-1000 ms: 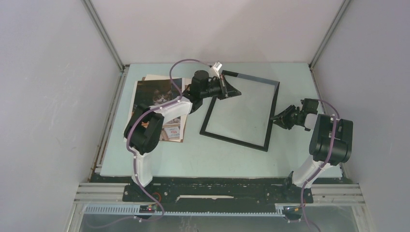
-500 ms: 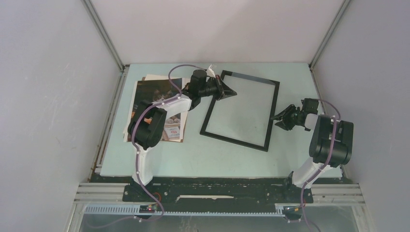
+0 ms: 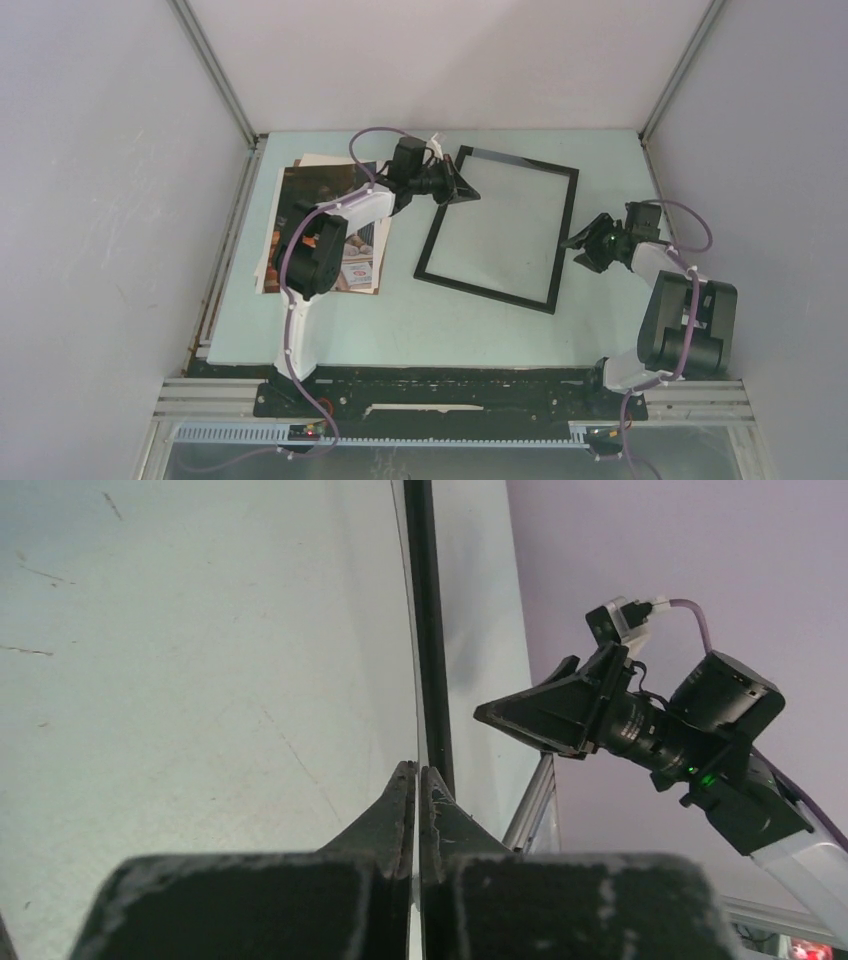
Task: Put the photo into the frame
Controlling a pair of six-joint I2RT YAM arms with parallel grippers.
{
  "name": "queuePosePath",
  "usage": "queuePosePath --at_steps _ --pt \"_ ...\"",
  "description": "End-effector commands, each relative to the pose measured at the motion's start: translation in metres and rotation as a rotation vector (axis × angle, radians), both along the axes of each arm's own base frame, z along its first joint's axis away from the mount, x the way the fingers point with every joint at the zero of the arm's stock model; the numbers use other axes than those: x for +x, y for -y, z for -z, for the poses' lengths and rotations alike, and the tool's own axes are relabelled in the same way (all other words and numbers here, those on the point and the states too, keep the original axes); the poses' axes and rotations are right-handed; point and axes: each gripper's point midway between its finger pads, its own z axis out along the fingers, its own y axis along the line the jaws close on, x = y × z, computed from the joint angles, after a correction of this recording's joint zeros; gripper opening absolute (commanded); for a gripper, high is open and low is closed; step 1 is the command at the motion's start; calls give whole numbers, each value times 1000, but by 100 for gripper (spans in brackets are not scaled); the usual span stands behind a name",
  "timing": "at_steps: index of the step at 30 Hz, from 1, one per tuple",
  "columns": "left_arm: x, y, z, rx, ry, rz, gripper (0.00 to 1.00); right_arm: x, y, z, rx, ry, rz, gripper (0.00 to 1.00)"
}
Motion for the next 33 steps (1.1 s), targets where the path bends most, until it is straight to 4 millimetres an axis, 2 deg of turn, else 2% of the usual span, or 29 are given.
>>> queuePosePath --at_steps 1,8,15,22,27,33 --pt "3 3 -6 20 80 50 0 -13 -1 6 -55 -33 -19 58" --pt "5 -3 19 90 97 33 7 -17 1 18 -79 -66 -30 53" --pt "16 -13 26 172 166 -22 19 -18 4 21 -85 -70 -45 50" --pt "20 -22 24 201 183 -55 35 -18 7 21 -98 -72 -42 50" --pt "32 -32 28 228 157 -77 40 -9 10 14 -96 -59 -35 50" --pt "55 -29 35 141 27 -106 41 2 12 10 -92 -52 -29 50"
